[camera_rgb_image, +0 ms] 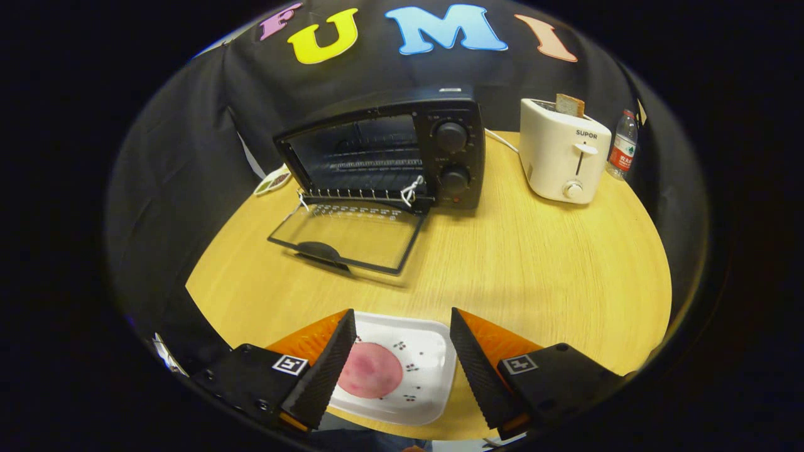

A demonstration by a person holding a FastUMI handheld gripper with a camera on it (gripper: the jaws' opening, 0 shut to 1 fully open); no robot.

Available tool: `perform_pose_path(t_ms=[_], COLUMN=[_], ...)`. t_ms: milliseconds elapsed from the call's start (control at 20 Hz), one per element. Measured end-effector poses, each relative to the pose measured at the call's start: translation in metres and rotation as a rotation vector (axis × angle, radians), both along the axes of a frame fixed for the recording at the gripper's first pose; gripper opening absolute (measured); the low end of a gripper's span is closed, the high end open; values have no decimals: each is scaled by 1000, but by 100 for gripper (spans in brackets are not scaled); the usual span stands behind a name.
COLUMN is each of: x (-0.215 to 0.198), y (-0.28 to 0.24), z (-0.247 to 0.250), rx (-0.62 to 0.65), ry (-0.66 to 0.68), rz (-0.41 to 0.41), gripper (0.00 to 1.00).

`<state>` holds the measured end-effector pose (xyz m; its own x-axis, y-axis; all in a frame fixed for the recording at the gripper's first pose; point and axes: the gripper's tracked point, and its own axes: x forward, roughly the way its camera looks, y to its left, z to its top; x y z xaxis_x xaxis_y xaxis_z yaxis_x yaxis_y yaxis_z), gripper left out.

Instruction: Open the toaster oven, put the food inside, and close the toaster oven door.

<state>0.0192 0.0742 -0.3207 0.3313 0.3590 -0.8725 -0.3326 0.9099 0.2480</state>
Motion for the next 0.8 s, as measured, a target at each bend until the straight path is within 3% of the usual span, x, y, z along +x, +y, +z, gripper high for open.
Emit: perform_pose_path(t_ms=[150,350,500,700,750,800], x=[-20,-42,-42,-42,-42,-44], y=[-19,-25,-29,-33,-34,-33], z=[-22,-40,-45,-45,-45,-49], rx=[-84,-104,-118,-113,-108,-102], ry=[103,189,202,273,286,309], rz=[57,98,101,83,80,80], gripper=[96,96,89,38,34,23])
